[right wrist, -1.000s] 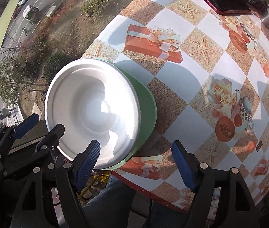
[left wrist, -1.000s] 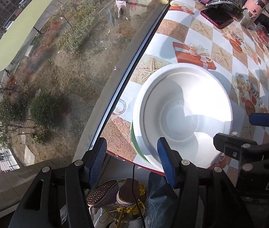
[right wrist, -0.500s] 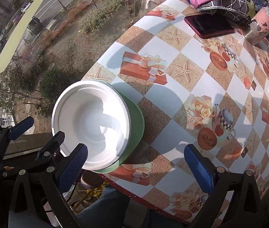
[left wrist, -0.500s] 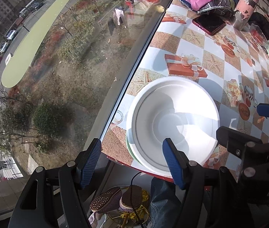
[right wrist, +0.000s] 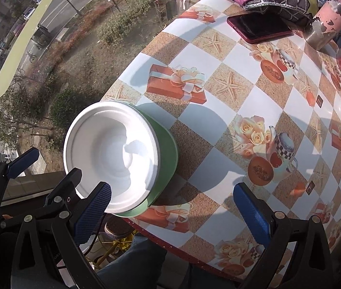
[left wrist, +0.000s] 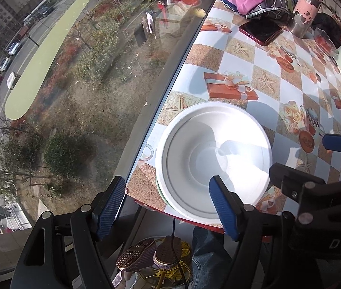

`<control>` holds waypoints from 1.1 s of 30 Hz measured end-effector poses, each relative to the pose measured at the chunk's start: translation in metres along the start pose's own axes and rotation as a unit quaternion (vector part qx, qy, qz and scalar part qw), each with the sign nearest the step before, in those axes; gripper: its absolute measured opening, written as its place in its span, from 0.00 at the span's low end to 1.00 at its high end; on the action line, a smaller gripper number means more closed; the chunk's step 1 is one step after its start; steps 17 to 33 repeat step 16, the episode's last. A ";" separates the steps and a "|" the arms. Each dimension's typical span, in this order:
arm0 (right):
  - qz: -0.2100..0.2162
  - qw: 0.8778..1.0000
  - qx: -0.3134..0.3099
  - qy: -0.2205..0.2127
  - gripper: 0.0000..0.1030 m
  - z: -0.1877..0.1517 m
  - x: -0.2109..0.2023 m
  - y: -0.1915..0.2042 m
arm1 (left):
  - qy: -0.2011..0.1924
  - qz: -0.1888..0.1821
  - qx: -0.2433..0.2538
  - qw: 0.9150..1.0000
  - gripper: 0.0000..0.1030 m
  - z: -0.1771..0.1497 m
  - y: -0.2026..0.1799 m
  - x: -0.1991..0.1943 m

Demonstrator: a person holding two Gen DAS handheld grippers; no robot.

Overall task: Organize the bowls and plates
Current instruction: 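Open both tools and release the white bowl on the green plate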

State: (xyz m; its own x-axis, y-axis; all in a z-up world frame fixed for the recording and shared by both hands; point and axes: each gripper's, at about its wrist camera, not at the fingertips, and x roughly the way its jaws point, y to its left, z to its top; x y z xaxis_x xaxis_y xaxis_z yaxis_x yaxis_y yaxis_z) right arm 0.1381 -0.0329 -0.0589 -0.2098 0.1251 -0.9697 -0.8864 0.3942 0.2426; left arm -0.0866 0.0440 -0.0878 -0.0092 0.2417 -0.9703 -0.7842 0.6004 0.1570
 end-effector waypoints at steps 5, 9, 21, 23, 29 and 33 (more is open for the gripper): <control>0.000 1.000 -0.001 -0.001 0.99 0.000 0.000 0.000 | 0.002 0.007 -0.006 1.000 0.73 0.000 0.001 0.000; 0.003 1.000 -0.001 -0.003 0.99 -0.001 0.000 0.000 | 0.007 0.010 -0.009 1.000 0.73 -0.001 0.001 0.001; 0.013 1.000 0.001 -0.006 0.99 -0.001 0.000 -0.003 | -0.011 0.009 -0.012 1.000 0.74 0.001 0.004 -0.006; 0.013 1.000 0.001 -0.006 0.99 -0.001 0.000 -0.003 | -0.011 0.009 -0.012 1.000 0.74 0.001 0.004 -0.006; 0.013 1.000 0.001 -0.006 0.99 -0.001 0.000 -0.003 | -0.011 0.009 -0.012 1.000 0.74 0.001 0.004 -0.006; 0.013 1.000 0.001 -0.006 0.99 -0.001 0.000 -0.003 | -0.011 0.009 -0.012 1.000 0.74 0.001 0.004 -0.006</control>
